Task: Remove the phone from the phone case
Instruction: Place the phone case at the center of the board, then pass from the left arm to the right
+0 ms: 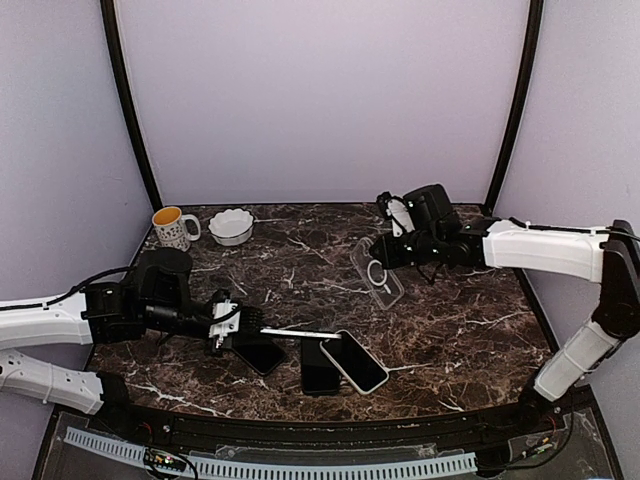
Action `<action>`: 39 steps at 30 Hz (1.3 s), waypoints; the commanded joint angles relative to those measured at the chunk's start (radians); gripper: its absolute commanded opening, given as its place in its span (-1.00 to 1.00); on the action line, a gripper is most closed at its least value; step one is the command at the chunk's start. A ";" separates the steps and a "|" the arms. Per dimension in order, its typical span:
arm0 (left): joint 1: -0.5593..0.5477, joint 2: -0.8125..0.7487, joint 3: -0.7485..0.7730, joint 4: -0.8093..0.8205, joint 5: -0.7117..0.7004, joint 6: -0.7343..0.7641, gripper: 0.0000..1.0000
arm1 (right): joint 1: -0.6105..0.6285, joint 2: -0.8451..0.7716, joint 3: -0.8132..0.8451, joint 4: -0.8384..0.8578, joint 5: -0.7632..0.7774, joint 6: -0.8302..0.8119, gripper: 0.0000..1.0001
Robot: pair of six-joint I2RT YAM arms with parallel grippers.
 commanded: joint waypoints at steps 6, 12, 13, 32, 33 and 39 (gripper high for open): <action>0.002 -0.026 0.015 -0.027 0.073 -0.114 -1.00 | -0.231 0.278 0.134 0.315 -0.323 0.235 -0.92; 0.003 0.001 0.077 -0.111 0.120 -0.122 -1.00 | -0.328 0.334 0.182 0.205 -0.366 0.168 0.09; 0.003 0.010 0.085 -0.121 0.124 -0.119 -1.00 | -0.336 0.314 0.180 0.176 -0.351 0.134 0.20; 0.051 0.362 0.437 -0.328 0.326 -0.033 -1.00 | -0.078 -0.569 -0.451 0.203 -0.566 -0.106 0.36; 0.053 0.392 0.465 -0.357 0.337 -0.027 -1.00 | -0.038 -0.610 -0.482 0.220 -0.576 -0.122 0.37; 0.053 0.466 0.523 -0.365 0.381 -0.034 -1.00 | 0.144 -0.712 -0.573 0.233 -0.538 -0.240 0.52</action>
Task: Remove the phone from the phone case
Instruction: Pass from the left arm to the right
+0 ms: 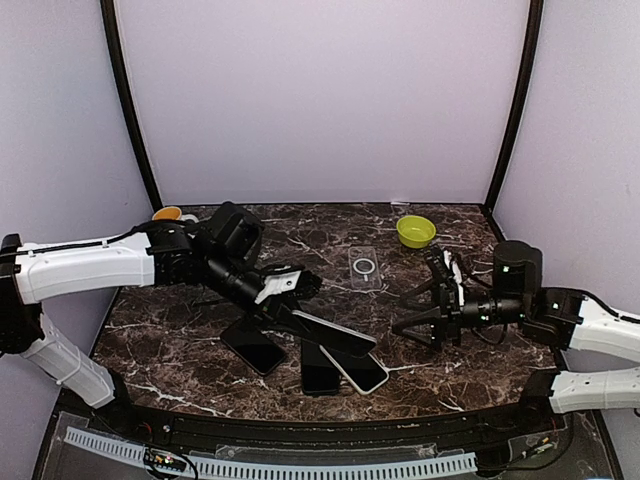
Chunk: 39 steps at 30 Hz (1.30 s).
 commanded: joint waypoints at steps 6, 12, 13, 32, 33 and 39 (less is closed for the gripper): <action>0.003 0.040 0.071 0.002 0.099 -0.034 -1.00 | 0.197 0.101 0.033 0.026 0.030 -0.209 0.46; 0.000 0.046 0.076 0.013 0.101 -0.058 -1.00 | 0.255 0.196 0.083 0.042 0.129 -0.243 0.24; 0.001 0.046 0.074 0.015 0.101 -0.060 -1.00 | 0.260 0.209 0.086 0.047 0.136 -0.245 0.17; 0.000 -0.031 -0.028 0.091 0.029 -0.123 0.84 | 0.309 0.225 0.083 0.125 0.418 -0.017 -1.00; -0.001 -0.053 -0.043 0.103 0.023 -0.137 0.91 | 0.308 0.215 0.070 0.138 0.460 0.009 -1.00; 0.000 -0.151 -0.159 0.230 -0.123 -0.276 0.98 | 0.237 0.124 0.014 0.116 0.692 0.192 -1.00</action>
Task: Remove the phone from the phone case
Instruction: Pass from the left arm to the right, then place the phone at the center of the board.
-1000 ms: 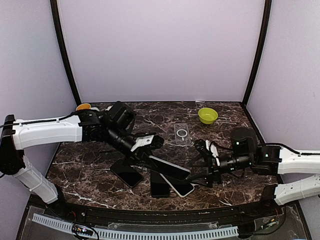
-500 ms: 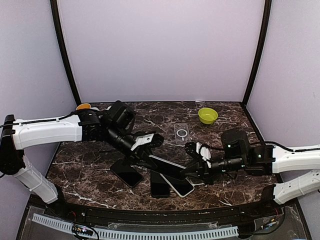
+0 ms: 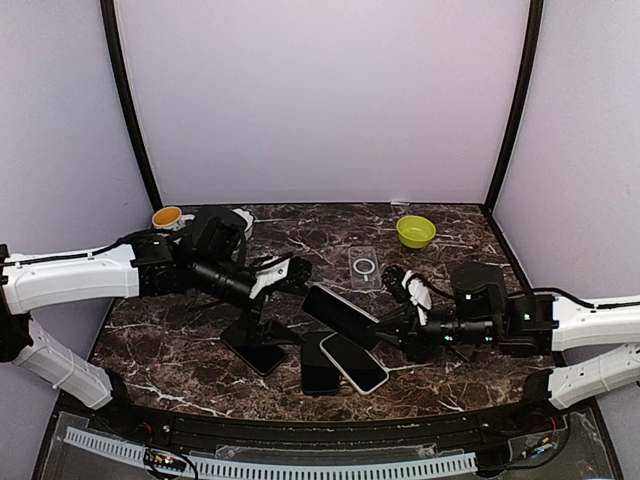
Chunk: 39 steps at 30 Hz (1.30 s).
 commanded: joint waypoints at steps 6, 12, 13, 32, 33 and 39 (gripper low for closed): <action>-0.005 -0.187 -0.140 0.072 -0.487 -0.269 0.98 | -0.278 -0.187 -0.085 -0.034 0.318 0.404 -1.00; 0.075 -0.274 -0.205 0.056 -0.709 -0.356 0.98 | -0.428 -0.167 -0.105 -0.099 0.238 0.492 -1.00; 0.095 -0.284 -0.211 0.056 -0.714 -0.376 0.98 | -0.446 -0.144 -0.111 -0.094 0.221 0.508 -1.00; 0.169 -0.224 -0.260 0.072 -0.973 -0.352 0.96 | -0.709 0.302 -0.147 0.352 -0.157 0.590 -1.00; 0.168 -0.225 -0.261 0.070 -0.975 -0.349 0.95 | -0.713 0.326 -0.139 0.354 -0.166 0.581 -0.95; 0.168 -0.246 -0.270 0.075 -0.983 -0.340 0.95 | -0.740 0.417 -0.076 0.270 -0.174 0.517 -0.50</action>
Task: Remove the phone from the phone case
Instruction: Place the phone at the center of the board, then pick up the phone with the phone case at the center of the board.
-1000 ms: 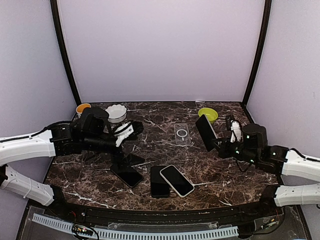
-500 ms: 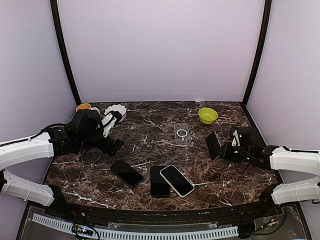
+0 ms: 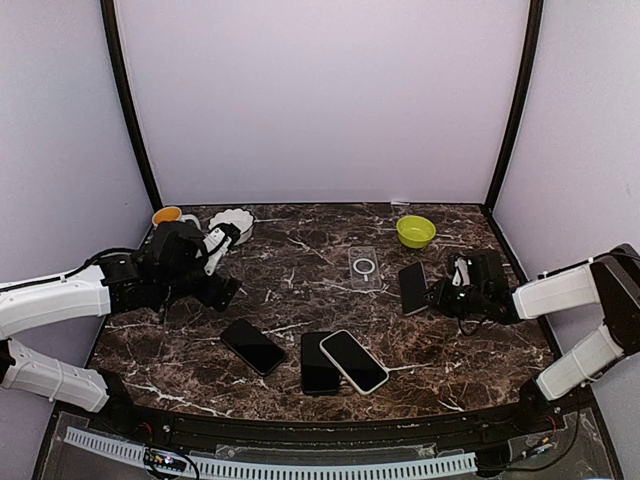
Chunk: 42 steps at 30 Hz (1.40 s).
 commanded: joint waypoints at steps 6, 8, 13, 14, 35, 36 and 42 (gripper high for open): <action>0.004 -0.029 -0.021 0.010 -0.034 0.023 0.95 | -0.033 -0.038 0.115 -0.199 0.091 -0.142 0.13; 0.003 -0.034 -0.021 0.011 -0.037 0.024 0.95 | -0.033 -0.072 0.139 -0.272 0.126 -0.175 0.28; 0.004 -0.050 -0.026 0.015 -0.051 0.026 0.95 | -0.014 -0.137 0.214 -0.477 0.158 -0.257 0.52; 0.004 -0.053 -0.027 0.016 -0.054 0.028 0.95 | 0.002 -0.142 0.231 -0.515 0.167 -0.273 0.55; 0.003 -0.116 -0.046 0.033 -0.257 0.073 0.96 | 0.642 0.016 0.477 -0.846 0.148 -0.340 0.97; 0.003 -0.119 -0.047 0.032 -0.260 0.073 0.95 | 0.662 0.041 0.491 -0.855 0.153 -0.341 0.97; 0.004 -0.148 -0.054 0.031 -0.257 0.071 0.96 | 0.735 0.189 0.569 -0.898 0.232 -0.346 0.97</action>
